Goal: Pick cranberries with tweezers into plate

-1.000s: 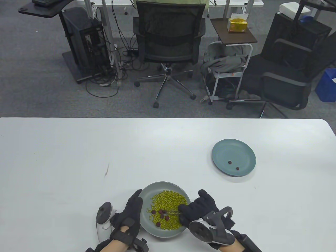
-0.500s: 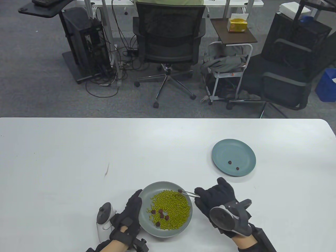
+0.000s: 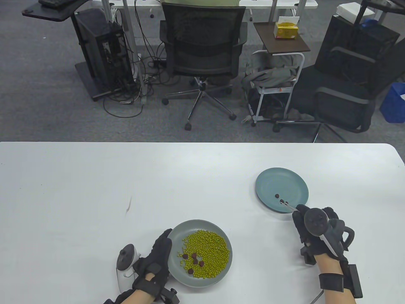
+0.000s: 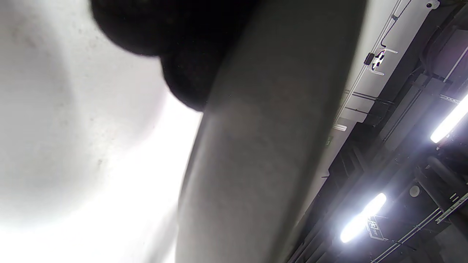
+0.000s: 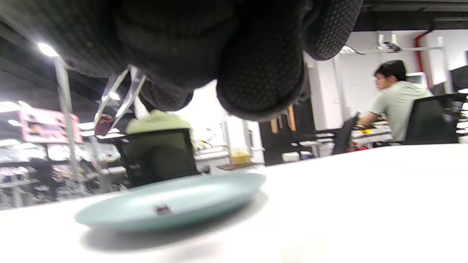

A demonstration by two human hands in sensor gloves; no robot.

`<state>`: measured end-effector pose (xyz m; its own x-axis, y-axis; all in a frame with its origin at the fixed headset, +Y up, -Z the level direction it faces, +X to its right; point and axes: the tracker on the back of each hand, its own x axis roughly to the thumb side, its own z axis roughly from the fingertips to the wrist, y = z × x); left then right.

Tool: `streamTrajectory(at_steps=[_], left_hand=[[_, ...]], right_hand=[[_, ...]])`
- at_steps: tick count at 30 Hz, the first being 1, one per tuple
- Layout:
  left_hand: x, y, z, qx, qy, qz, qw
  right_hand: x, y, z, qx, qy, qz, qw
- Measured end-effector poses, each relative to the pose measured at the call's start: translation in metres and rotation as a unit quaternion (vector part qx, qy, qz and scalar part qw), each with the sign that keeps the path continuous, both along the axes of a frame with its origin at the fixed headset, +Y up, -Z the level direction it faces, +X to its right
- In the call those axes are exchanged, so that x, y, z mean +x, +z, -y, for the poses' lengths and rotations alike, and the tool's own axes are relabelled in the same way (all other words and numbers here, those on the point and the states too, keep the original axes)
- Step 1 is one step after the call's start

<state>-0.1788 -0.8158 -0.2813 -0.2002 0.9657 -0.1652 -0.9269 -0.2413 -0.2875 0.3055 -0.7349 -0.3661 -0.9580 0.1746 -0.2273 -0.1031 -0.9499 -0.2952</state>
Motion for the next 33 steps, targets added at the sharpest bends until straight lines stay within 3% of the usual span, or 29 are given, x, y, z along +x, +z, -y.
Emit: streamTrajectory(at_steps=[16,23,33], left_hand=[[0.002,0.001,0.000,-0.004,-0.003,0.006,1.000],[0.002,0.001,0.000,-0.005,-0.001,0.004,1.000],[0.002,0.001,-0.001,-0.004,0.004,0.002,1.000]], right_hand=[[0.019,-0.020,0.033,-0.097,0.010,0.093,0.991],[0.006,-0.010,0.005,-0.011,-0.006,0.069,0.998],[-0.021,0.012,-0.027,0.071,-0.005,0.003,0.997]])
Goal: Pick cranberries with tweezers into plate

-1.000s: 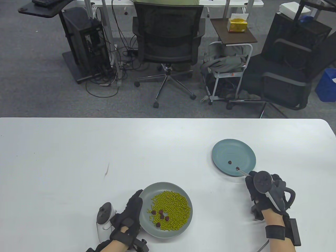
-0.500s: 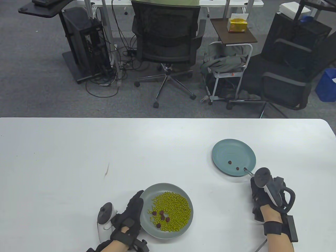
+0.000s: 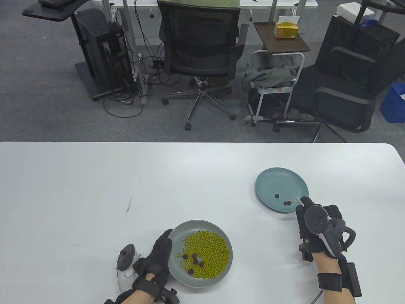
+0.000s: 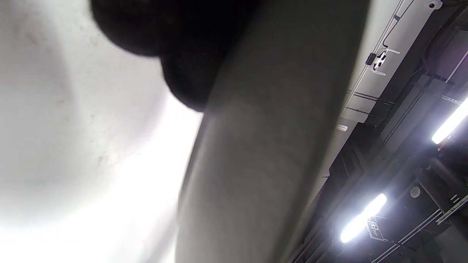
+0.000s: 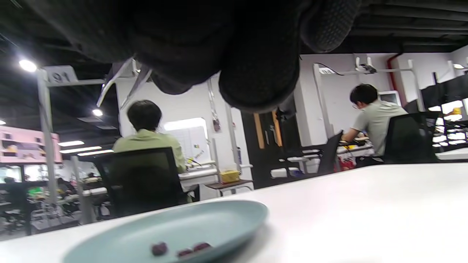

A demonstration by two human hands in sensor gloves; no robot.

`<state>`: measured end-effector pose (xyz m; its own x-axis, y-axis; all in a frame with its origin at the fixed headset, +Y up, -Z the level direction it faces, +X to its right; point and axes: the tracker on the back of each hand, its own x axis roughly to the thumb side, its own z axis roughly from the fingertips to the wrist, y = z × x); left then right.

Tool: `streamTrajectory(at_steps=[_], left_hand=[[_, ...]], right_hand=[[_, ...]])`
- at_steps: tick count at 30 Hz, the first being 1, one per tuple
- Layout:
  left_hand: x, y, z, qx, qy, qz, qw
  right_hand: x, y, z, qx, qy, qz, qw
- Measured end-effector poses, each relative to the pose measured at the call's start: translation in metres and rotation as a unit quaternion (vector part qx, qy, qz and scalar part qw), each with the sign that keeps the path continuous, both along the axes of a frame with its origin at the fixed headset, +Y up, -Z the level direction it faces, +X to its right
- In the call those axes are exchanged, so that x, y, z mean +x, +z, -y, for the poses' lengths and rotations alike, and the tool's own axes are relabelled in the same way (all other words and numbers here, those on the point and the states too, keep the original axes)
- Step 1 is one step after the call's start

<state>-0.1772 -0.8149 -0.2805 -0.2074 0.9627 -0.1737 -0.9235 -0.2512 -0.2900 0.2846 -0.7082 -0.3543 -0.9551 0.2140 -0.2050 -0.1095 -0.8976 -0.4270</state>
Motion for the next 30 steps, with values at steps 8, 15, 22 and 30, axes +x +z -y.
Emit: streamTrajectory(at_steps=[8,15,22,30], left_hand=[[-0.001,0.000,0.000,-0.001,0.002,-0.002,1.000],[-0.006,-0.002,-0.003,-0.015,0.033,-0.015,0.999],[-0.009,-0.004,-0.003,-0.014,0.030,-0.024,0.999],[-0.010,-0.004,-0.004,-0.015,0.029,-0.025,0.999]], right_hand=[[-0.057,0.024,-0.016,0.046,0.030,-0.105,0.993],[-0.125,0.058,-0.018,0.053,0.072,-0.234,0.968],[-0.172,0.087,-0.009,0.056,0.114,-0.340,0.932],[-0.180,0.092,-0.003,0.051,0.114,-0.401,0.907]])
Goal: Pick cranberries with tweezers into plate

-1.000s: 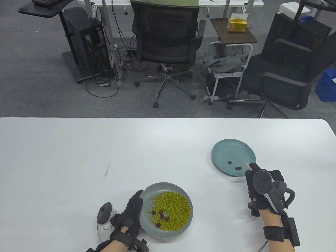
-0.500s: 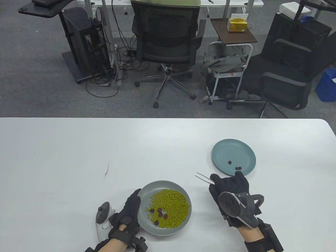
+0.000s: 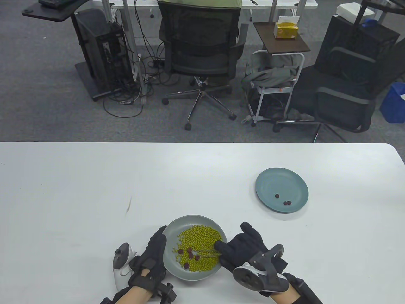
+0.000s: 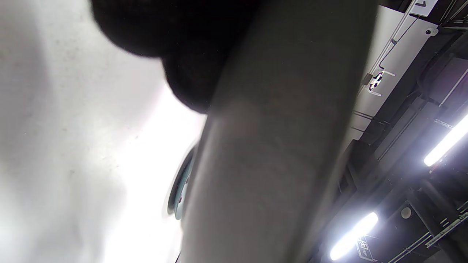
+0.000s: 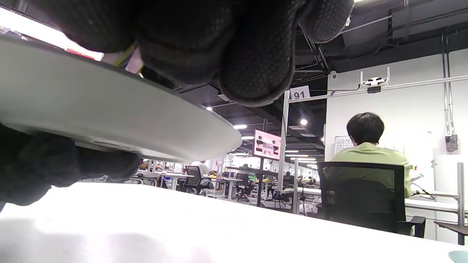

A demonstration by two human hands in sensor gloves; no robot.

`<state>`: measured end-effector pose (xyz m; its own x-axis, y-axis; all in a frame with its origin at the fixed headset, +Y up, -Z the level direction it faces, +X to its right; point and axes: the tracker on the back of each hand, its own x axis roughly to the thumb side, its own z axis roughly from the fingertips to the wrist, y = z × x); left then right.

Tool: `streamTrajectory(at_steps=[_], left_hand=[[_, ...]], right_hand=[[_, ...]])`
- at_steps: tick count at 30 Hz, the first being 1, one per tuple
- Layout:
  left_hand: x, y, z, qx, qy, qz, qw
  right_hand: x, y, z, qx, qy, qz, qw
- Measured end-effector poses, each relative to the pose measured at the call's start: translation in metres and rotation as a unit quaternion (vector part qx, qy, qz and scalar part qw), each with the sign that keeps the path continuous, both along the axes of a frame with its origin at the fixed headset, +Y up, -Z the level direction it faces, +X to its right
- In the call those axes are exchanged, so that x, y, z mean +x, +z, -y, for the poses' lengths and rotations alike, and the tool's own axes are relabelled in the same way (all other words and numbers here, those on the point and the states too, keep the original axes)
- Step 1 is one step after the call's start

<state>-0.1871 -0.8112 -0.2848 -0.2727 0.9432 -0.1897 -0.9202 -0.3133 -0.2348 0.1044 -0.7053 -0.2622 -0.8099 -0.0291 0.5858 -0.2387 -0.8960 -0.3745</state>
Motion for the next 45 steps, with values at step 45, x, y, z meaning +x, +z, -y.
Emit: streamTrajectory(at_steps=[45], left_hand=[[0.004,0.001,0.003,0.005,-0.020,0.015,1.000]], right_hand=[[0.047,-0.020,-0.028,0.024,-0.075,0.068,0.995]])
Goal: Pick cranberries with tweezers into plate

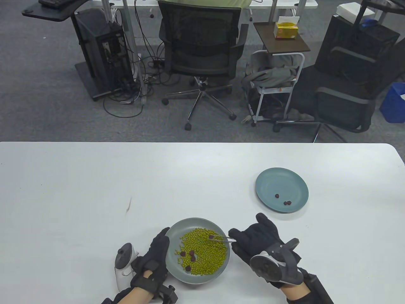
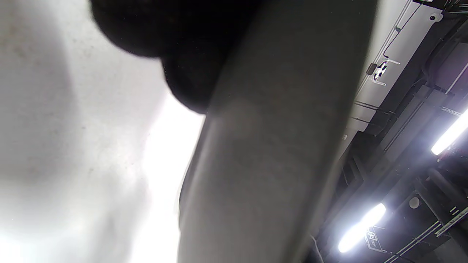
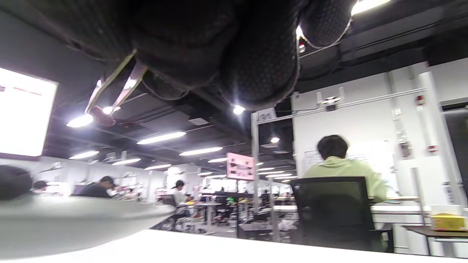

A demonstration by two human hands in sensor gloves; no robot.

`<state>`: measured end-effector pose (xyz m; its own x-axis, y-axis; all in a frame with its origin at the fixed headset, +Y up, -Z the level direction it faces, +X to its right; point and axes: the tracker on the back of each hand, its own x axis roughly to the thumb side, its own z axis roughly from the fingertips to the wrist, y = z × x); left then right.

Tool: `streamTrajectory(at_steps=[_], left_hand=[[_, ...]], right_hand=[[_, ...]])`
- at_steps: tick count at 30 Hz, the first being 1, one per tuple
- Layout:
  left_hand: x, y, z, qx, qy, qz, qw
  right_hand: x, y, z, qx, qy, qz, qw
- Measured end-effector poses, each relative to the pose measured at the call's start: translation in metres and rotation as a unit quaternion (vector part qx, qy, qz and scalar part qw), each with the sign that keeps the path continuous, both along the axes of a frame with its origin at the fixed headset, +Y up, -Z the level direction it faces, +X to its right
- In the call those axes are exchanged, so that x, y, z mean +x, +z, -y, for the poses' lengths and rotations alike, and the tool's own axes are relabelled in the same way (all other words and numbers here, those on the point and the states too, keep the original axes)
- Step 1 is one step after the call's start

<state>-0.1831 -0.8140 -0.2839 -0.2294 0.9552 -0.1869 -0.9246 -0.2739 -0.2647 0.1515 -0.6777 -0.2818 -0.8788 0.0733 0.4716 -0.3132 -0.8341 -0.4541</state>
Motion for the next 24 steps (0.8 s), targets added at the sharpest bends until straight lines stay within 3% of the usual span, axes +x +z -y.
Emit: streamTrajectory(at_steps=[6,12,19,24], left_hand=[[0.001,0.000,0.000,0.001,0.002,0.002,1.000],[0.001,0.001,0.000,0.000,0.002,0.002,1.000],[0.002,0.001,0.001,0.003,-0.001,0.003,1.000],[0.004,0.002,0.001,0.001,-0.004,0.009,1.000]], right_hand=[[0.061,-0.037,0.009,-0.034,-0.028,0.131,0.990],[0.110,-0.075,0.042,-0.118,0.003,0.273,0.955],[0.124,-0.097,0.073,-0.184,0.039,0.342,0.921],[0.118,-0.103,0.081,-0.180,0.086,0.354,0.914]])
